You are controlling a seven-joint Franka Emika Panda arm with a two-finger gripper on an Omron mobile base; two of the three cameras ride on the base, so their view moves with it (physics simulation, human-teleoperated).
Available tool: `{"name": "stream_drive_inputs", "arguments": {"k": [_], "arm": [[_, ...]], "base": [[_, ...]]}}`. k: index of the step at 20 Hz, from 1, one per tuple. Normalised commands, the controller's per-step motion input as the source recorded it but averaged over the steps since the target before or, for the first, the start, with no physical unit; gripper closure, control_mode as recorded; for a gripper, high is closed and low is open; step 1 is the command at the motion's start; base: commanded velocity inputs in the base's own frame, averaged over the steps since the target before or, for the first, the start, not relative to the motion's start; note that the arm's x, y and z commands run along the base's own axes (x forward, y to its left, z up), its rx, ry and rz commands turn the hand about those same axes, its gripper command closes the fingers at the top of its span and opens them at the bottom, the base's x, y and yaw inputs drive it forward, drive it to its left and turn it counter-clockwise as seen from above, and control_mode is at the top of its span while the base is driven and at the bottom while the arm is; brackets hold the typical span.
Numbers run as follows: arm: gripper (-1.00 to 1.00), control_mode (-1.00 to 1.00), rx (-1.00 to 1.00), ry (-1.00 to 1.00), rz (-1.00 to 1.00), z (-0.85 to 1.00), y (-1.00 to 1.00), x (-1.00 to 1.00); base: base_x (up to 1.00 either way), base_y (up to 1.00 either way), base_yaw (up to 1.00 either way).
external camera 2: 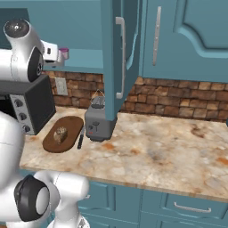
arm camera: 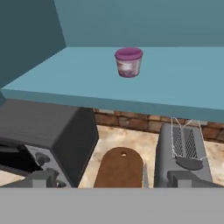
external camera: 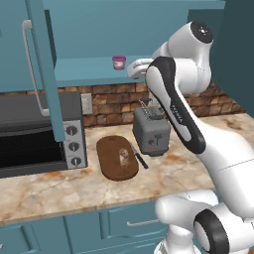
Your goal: Pick the bread, place it on the cutting board, pick the jam, place it on the counter, and close the cabinet.
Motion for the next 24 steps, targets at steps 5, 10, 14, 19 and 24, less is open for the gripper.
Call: {"name": "stream_drive_inputs", "arguments": {"k": [5, 10, 14, 19, 24], "arm": [[-1.0, -1.0, 0.0, 0.0, 0.0, 0.0, -0.01, 0.3], [-1.0, -1.0, 0.0, 0.0, 0.0, 0.0, 0.0, 0.21], [-1.0, -1.0, 0.0, 0.0, 0.0, 0.0, 0.0, 0.16], [-1.0, -1.0, 0.0, 0.0, 0.0, 0.0, 0.0, 0.18], [-1.0, -1.0, 0.0, 0.0, 0.0, 0.0, 0.0, 0.25]], "base": [[0.0, 0.0, 0.0], [0.0, 0.0, 0.0], [0.0, 0.0, 0.0], [0.0, 0.0, 0.0], [0.0, 0.0, 0.0]]}}
